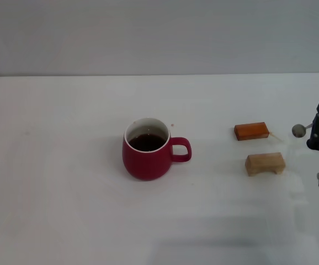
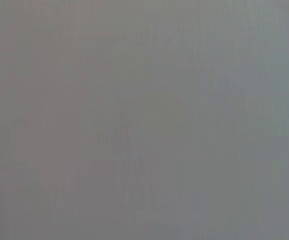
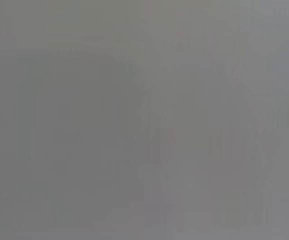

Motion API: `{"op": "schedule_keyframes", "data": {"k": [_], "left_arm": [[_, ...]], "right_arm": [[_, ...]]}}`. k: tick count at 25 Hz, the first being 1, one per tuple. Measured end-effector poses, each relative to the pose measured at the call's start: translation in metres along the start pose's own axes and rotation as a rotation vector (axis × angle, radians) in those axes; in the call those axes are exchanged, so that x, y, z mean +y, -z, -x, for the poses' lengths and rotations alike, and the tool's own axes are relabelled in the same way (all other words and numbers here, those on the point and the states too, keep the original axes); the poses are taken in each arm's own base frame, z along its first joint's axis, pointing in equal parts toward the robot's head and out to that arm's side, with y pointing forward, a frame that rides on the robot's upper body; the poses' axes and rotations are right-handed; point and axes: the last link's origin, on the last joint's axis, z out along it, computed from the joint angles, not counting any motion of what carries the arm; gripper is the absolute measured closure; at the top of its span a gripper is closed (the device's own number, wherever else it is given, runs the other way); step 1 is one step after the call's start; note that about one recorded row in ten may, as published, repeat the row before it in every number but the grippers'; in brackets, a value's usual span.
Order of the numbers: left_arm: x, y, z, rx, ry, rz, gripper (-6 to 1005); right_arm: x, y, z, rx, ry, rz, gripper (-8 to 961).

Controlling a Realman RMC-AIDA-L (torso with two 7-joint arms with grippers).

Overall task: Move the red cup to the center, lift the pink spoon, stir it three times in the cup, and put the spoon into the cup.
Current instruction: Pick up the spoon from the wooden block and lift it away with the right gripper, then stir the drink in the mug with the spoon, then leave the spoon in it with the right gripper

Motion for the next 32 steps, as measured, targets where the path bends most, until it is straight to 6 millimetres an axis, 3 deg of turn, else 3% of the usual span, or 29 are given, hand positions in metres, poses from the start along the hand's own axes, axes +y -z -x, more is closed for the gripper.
{"op": "schedule_keyframes", "data": {"k": [10, 23, 32], "left_arm": [[0.0, 0.001, 0.001, -0.002, 0.003, -0.002, 153], [0.004, 0.001, 0.002, -0.009, 0.028, 0.012, 153], [0.007, -0.001, 0.002, -0.009, 0.033, 0.019, 153]], "right_arm": [[0.009, -0.009, 0.021, -0.063, 0.018, 0.005, 821], [0.042, -0.031, 0.07, -0.126, 0.032, 0.095, 821], [0.067, -0.045, 0.094, -0.091, 0.033, 0.228, 821]]}}
